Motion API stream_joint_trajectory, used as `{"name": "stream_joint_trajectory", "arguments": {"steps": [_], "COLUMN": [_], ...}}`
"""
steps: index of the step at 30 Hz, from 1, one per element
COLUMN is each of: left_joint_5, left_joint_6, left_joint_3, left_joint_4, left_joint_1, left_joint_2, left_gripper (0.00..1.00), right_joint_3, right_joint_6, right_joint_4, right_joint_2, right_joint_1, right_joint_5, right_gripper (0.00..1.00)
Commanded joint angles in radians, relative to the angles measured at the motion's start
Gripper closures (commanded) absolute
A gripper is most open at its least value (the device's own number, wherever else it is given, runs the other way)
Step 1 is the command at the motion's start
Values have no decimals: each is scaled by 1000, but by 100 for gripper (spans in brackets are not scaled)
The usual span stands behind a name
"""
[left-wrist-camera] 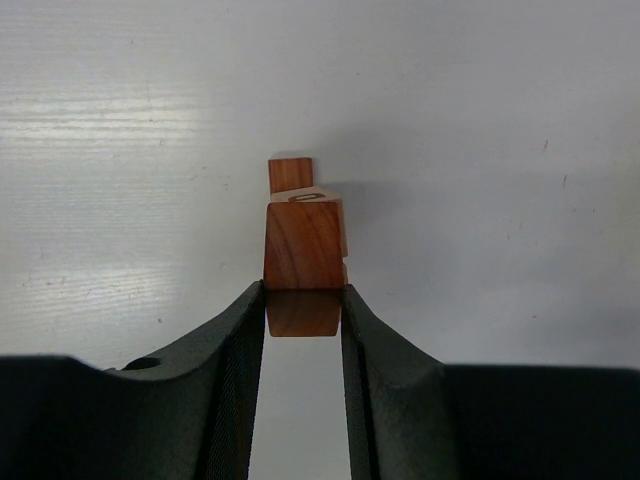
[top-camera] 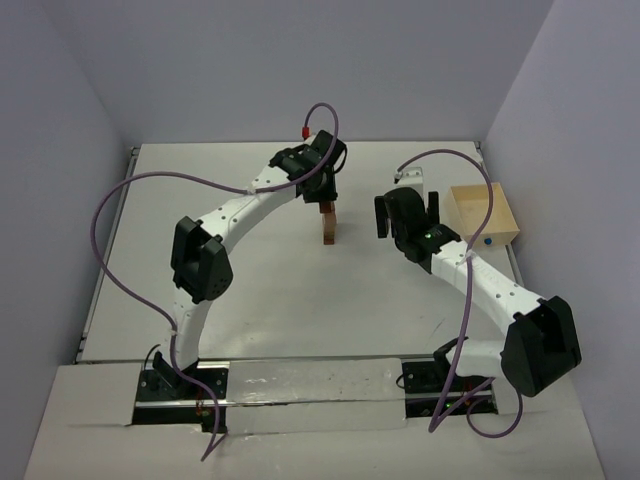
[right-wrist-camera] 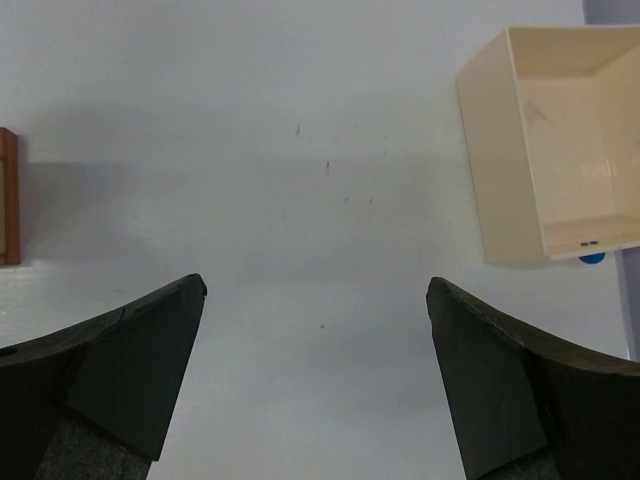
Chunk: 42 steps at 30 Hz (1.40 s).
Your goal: Build the wood block tower
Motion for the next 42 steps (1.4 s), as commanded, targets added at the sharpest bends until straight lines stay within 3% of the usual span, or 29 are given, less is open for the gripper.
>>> {"name": "stream_joint_trajectory", "arguments": {"steps": [1, 11, 22, 42], "left_joint_5": [20, -15, -150, -173], "left_joint_6": [13, -16, -75, -89], "left_joint_3": [42, 33, 36, 39], "left_joint_4": [36, 27, 10, 7], "left_joint_1": [-7, -21, -65, -73], "left_joint_2": [0, 12, 9, 22], "left_gripper": [100, 100, 100, 98], "right_joint_3": [51, 57, 49, 47], "right_joint_6": [27, 38, 42, 44], "right_joint_4": [-24, -32, -27, -24], "right_joint_2": [1, 10, 6, 8], "right_joint_1": [-6, -8, -12, -16], "right_joint_5": [-15, -12, -16, -20], "right_gripper": [0, 0, 0, 0]}}
